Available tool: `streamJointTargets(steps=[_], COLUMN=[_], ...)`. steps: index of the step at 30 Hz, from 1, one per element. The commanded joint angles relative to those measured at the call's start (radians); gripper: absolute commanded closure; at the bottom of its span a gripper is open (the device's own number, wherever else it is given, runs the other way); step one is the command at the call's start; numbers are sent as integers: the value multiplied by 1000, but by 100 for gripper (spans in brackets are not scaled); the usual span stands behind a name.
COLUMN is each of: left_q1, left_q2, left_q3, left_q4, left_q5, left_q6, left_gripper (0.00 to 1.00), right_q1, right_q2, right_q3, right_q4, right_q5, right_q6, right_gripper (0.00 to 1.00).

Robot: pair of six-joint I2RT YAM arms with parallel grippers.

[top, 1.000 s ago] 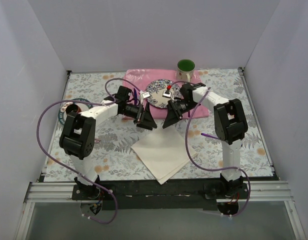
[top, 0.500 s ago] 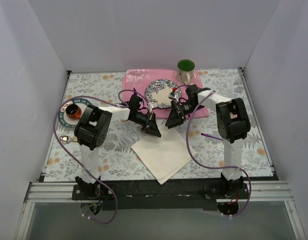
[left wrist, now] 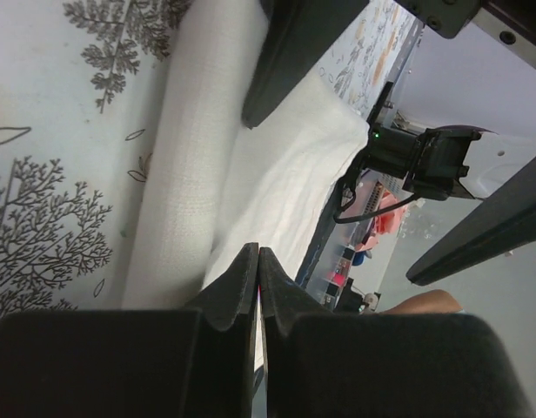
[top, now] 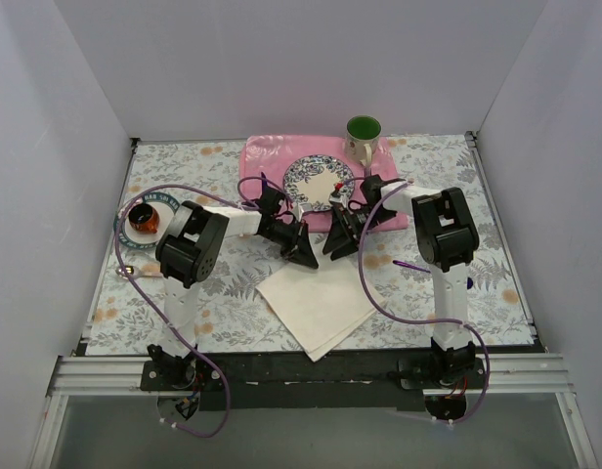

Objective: Fold the napkin into a case and place the utensils inside
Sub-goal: Smooth out the square-folded napkin at the center of the board.

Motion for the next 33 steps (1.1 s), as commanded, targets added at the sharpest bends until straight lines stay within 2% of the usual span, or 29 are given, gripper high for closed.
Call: streamJointTargets(steps=[1,10,18,25,28,33], left_q1=[-3,0,15,32,32,32], left_q2=[24,40,52,38,29,31], left_q3=[13,22,90,79,68,59], left_q4=[-4,-26,-72,-82,-82,-73], left_q5=[-42,-102,-162,-157,-164,-160], left_q6=[-10,-3,39,54,54,52], left_gripper=[100,100,100,100,100,100], right_q1=[-18,-36,-6,33,33,27], right_q2=[10,-33,-82,-136,-109,-102], right_q3=[21,24,128,69,63,-40], right_q4=[-116,-275,-452,-343,-352,-328], right_q5=[45,80,-10,57,96,174], right_q6=[-122,-265,-360,-253,-269,-294], right_gripper=[1,1,1,1,1,1])
